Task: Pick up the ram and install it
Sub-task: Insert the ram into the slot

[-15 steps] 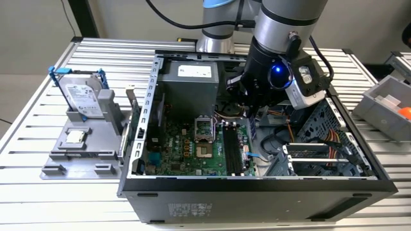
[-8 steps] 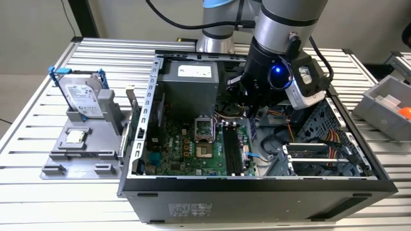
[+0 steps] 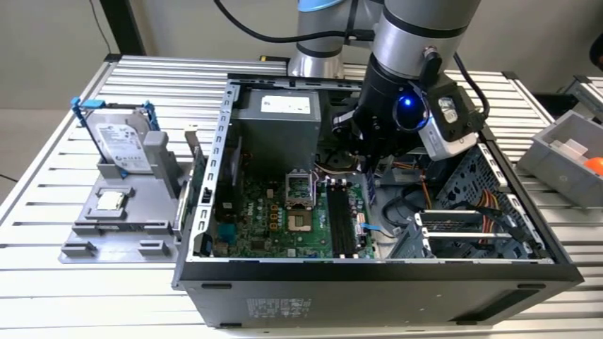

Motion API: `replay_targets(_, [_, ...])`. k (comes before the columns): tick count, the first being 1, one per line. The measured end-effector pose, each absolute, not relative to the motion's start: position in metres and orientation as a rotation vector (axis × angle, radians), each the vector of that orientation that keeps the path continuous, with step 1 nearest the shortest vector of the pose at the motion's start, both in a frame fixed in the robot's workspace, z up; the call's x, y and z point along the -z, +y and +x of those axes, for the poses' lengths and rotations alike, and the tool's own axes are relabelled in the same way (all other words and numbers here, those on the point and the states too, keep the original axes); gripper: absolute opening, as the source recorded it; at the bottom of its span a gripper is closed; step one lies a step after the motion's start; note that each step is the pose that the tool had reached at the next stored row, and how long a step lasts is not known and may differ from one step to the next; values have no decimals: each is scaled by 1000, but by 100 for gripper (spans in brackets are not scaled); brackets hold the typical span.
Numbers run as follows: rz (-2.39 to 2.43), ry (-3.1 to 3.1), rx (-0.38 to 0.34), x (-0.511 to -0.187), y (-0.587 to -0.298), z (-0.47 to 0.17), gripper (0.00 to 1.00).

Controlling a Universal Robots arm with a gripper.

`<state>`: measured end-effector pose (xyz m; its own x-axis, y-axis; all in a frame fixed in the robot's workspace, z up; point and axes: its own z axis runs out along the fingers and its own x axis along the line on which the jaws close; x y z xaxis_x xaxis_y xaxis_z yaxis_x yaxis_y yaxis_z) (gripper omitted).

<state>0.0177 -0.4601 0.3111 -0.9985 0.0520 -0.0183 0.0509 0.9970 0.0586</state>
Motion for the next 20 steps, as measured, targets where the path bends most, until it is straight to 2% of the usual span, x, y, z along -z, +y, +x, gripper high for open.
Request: replay_targets(20, [62,3120,-91,-308,-460,18,0])
